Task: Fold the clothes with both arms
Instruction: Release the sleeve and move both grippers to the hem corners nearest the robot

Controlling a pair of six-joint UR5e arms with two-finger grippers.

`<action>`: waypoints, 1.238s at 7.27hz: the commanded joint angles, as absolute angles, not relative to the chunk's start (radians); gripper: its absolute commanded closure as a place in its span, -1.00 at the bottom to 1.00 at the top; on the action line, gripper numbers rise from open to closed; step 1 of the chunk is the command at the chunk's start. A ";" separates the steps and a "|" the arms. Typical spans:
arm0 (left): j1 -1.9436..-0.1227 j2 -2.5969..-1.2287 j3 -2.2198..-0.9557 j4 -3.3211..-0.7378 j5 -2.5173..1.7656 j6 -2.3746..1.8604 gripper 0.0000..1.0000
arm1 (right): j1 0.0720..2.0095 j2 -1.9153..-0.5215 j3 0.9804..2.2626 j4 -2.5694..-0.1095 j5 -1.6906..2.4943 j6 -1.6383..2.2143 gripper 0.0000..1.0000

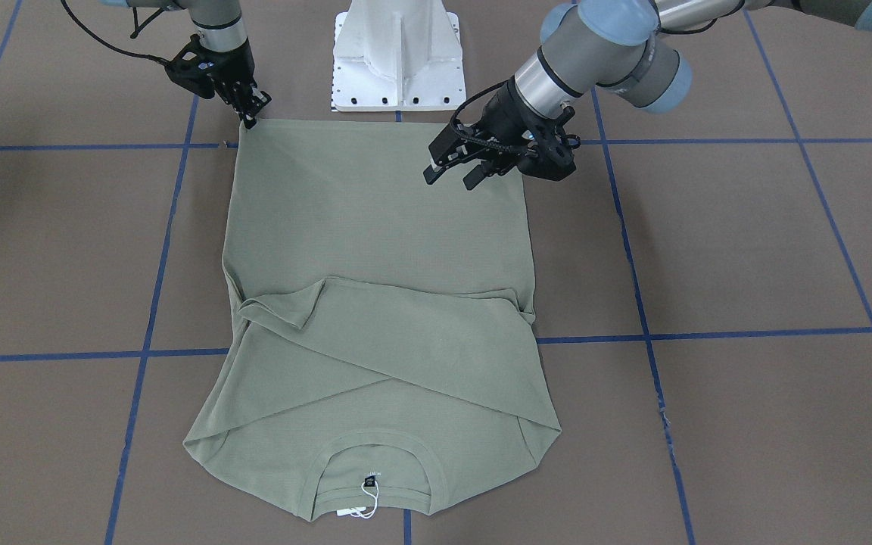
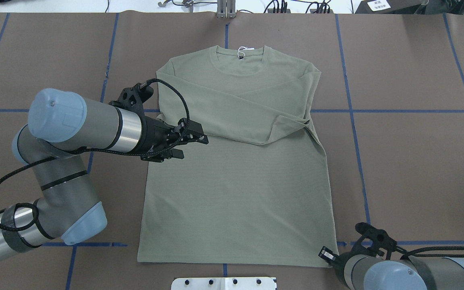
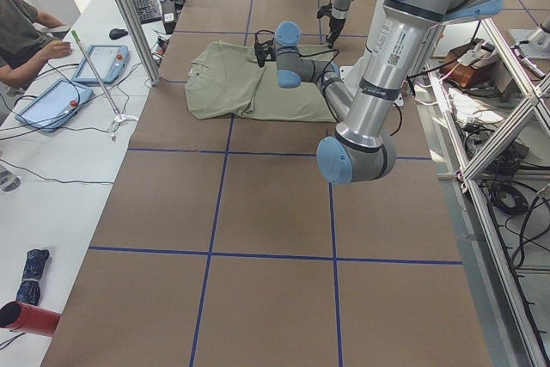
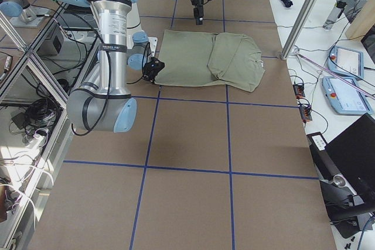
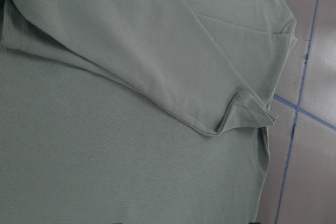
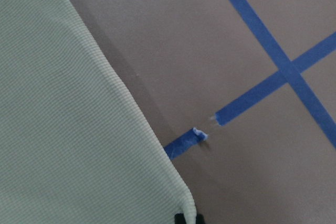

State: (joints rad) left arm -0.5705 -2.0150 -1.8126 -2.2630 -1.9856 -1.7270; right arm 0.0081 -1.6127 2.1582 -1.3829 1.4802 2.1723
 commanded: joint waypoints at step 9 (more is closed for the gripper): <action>-0.063 -1.647 -2.056 -1.956 -1.566 -1.979 -0.42 | 0.012 -1.606 2.237 -1.434 1.489 2.169 1.00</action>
State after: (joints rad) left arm -0.0732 -1.6538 -2.0565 -1.9684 -1.5715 -1.9717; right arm 0.0123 -1.6054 2.2362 -1.4342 1.4883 2.1691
